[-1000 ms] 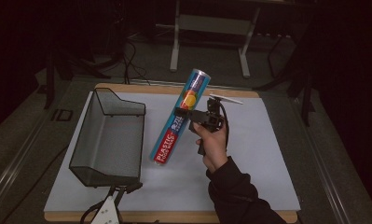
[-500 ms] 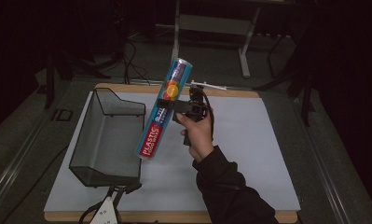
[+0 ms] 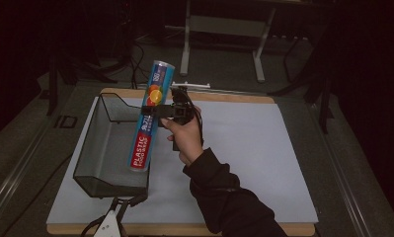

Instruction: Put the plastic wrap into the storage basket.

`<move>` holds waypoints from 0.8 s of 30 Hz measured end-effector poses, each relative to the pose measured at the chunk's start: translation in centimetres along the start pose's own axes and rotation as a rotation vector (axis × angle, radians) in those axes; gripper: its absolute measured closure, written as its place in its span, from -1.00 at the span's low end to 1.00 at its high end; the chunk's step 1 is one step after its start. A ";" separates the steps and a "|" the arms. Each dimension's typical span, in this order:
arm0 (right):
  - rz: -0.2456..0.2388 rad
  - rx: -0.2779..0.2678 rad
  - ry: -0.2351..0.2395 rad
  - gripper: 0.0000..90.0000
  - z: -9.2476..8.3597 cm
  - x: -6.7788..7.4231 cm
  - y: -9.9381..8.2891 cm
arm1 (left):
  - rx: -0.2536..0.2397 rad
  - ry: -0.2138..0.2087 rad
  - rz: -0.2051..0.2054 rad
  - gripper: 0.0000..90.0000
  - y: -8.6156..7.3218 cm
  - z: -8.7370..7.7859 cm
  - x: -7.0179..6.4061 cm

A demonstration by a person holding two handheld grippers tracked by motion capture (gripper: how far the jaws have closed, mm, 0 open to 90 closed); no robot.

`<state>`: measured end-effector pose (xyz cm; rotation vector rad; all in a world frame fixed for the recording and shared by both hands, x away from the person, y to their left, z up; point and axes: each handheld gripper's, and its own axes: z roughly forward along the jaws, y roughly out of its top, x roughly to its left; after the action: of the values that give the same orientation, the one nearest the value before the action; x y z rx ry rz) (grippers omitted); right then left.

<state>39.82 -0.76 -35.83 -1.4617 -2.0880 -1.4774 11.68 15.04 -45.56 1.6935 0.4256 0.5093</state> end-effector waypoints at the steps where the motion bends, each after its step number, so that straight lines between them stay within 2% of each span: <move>1: -0.003 0.004 -0.009 -0.29 0.3 0.1 0.0 | 0.000 -0.001 0.000 -0.95 0.0 0.0 0.0; 7: -0.029 0.073 -0.038 -0.29 2.4 0.3 -0.5 | 0.001 0.003 -0.001 -0.95 0.0 -0.2 -0.2; 10: -0.024 0.117 -0.047 -0.29 3.3 0.3 -0.6 | 0.001 0.007 -0.003 -0.95 0.0 -0.4 -0.2; 14: -0.049 0.174 -0.098 -0.29 4.6 0.5 -1.0 | 0.001 0.014 -0.006 -0.95 -0.1 -0.6 -0.3; 17: -0.049 0.196 -0.097 -0.29 5.2 0.5 -1.2 | 0.002 0.015 -0.006 -0.95 -0.1 -0.6 -0.3; 18: -0.035 0.225 -0.100 -0.29 5.7 0.5 -1.5 | 0.003 0.019 -0.009 -0.95 -0.1 -0.7 -0.4; 22: -0.061 0.280 -0.122 -0.29 6.9 0.7 -2.1 | 0.001 0.025 -0.012 -0.95 -0.1 -0.9 -0.4; 24: -0.059 0.304 -0.126 -0.29 7.5 0.7 -2.4 | 0.002 0.025 -0.014 -0.95 -0.2 -1.0 -0.4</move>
<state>40.25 5.63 -40.52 -1.4171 -2.3237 -1.0491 10.83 15.66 -45.61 1.6868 0.4557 0.5207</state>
